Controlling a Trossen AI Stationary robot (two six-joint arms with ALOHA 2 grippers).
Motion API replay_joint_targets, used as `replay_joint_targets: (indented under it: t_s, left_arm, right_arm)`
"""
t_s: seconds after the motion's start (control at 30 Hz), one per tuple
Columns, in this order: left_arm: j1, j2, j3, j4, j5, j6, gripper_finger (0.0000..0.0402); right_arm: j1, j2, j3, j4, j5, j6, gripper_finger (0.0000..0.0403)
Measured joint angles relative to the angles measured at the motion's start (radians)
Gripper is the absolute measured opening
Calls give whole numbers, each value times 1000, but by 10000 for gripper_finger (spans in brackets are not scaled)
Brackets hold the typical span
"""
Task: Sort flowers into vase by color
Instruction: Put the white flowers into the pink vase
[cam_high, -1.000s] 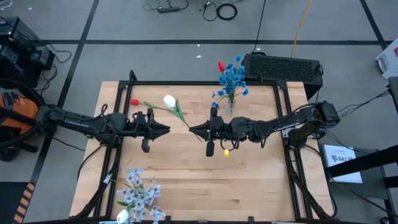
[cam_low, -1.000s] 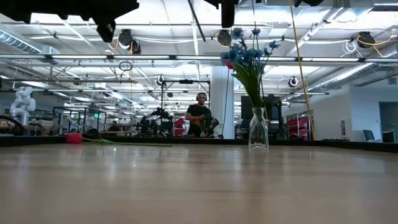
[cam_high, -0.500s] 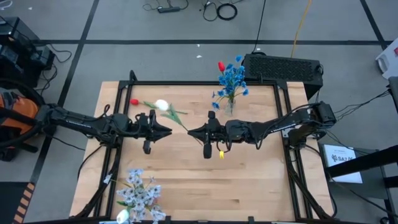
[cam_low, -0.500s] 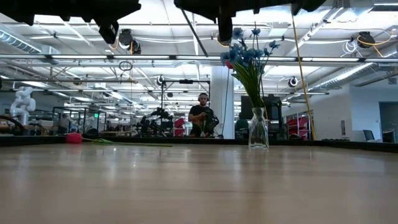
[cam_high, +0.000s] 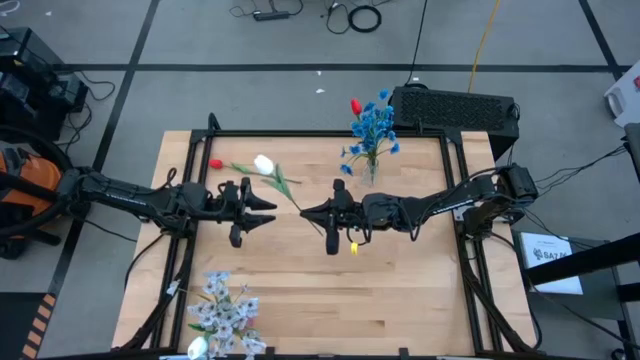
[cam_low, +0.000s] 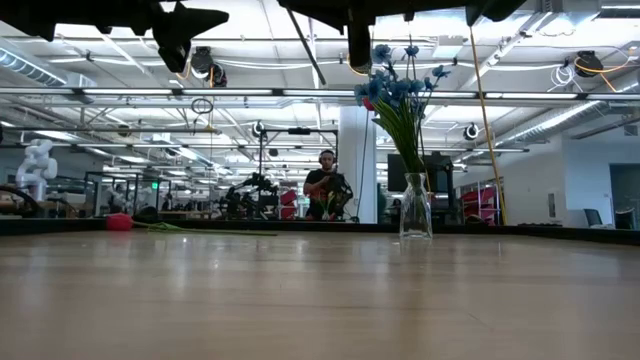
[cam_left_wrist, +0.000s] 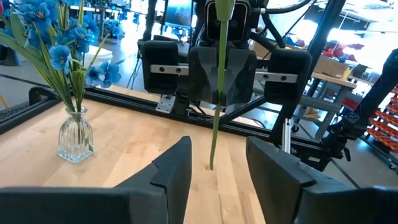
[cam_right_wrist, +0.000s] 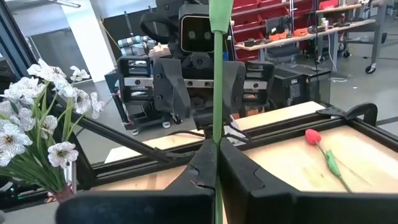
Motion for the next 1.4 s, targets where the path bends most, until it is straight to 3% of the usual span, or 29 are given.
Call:
replay_joint_targets:
  t_s: [0.53,0.9,1.4]
  left_arm:
    - [0,0,0,48,-3,0,160]
    - [0,0,0,51,8,-1,160]
    - [0,0,0,52,37,0,160]
  right_arm:
    - [21,3,1,47,-21,4,0]
    - [45,150,218,-32,7,-56,0]
    - [46,151,236,-112,7,-79,0]
